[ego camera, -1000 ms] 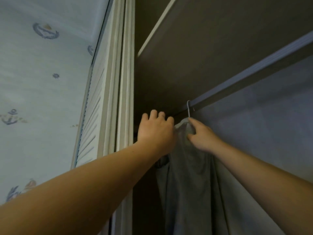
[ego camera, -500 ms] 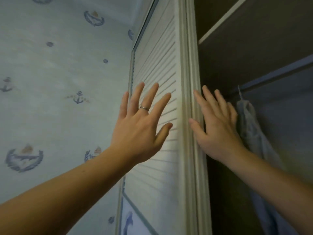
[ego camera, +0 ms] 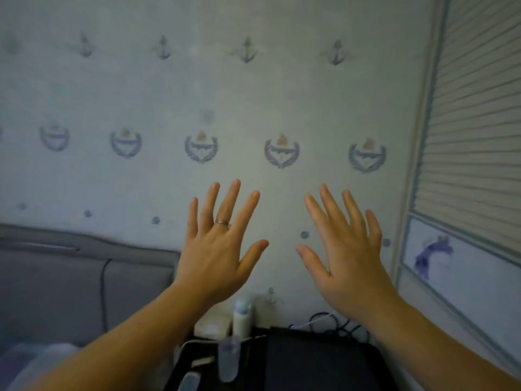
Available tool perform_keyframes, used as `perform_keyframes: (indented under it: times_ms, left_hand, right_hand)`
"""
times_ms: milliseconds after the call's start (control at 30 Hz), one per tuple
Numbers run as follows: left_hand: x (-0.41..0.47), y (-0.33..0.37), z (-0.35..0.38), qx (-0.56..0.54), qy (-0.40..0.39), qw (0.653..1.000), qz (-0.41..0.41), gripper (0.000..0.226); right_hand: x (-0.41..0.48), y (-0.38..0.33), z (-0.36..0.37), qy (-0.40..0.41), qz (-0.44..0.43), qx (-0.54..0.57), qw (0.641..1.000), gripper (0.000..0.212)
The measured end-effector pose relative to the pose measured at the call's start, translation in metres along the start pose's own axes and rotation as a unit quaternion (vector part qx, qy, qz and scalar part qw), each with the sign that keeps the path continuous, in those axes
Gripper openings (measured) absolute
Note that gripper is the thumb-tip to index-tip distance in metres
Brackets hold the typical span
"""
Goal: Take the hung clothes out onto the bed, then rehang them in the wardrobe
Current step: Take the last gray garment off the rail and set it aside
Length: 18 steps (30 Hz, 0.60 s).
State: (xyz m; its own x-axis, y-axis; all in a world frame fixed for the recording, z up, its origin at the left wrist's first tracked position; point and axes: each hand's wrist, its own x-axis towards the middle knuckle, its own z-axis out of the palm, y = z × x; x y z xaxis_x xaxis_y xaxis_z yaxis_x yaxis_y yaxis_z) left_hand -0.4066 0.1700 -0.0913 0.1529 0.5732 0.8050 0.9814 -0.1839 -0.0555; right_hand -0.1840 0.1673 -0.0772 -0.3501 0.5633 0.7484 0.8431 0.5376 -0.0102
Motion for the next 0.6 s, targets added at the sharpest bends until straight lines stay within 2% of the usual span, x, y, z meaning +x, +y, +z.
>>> perform_keyframes:
  times_ms: [133,267,433,600]
  left_hand:
    - [-0.11,-0.095,0.005,0.043,-0.087,0.992,-0.08,0.074]
    - [-0.221,-0.165,0.003,0.084,-0.163,0.963,-0.2,0.076]
    - [-0.343,-0.226,-0.002,0.114,-0.24,0.901,-0.343,0.076]
    - [-0.439,-0.271,-0.001,0.133,-0.301,0.814,-0.478,0.074]
  right_hand:
    - [-0.015,-0.099,0.096,-0.098,-0.047,0.083,0.991,0.069]
    - [-0.037,-0.194,0.18,-0.197,-0.101,0.163,0.961,0.071]
    - [-0.07,-0.297,0.271,-0.296,-0.158,0.242,0.91,0.071]
    - [-0.086,-0.382,0.354,-0.387,-0.217,0.252,0.86,0.073]
